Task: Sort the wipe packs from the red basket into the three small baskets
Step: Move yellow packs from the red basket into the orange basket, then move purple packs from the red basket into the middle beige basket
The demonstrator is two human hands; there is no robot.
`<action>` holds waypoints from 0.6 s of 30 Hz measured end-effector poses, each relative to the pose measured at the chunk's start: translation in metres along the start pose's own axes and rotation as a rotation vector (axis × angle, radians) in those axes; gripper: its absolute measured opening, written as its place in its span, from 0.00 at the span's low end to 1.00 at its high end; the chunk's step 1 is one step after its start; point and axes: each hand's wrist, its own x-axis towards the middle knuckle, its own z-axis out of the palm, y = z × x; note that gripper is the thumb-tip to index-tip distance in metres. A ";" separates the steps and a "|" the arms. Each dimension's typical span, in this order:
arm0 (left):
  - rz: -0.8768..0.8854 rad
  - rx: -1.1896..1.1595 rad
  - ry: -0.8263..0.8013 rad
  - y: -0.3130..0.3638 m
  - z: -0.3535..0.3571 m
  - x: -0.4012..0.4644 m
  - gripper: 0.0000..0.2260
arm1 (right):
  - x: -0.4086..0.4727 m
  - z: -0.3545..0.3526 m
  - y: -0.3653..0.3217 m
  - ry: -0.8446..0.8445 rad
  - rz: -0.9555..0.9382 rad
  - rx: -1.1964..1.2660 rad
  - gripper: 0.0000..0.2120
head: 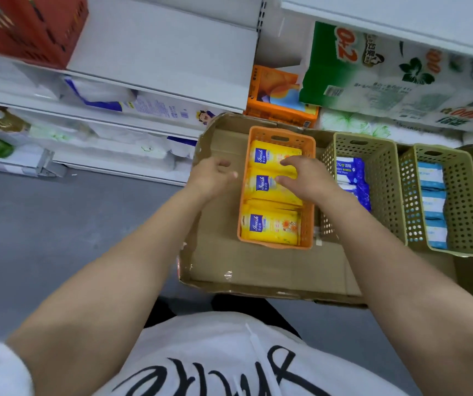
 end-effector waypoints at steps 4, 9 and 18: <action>0.241 0.142 0.141 0.011 -0.082 -0.022 0.14 | -0.017 -0.045 -0.059 0.100 -0.033 -0.084 0.23; 0.549 0.402 0.354 -0.013 -0.213 -0.067 0.16 | -0.055 -0.076 -0.172 0.432 -0.140 -0.062 0.20; 0.645 0.592 0.574 -0.088 -0.403 -0.123 0.15 | -0.072 -0.035 -0.369 0.603 -0.313 0.111 0.19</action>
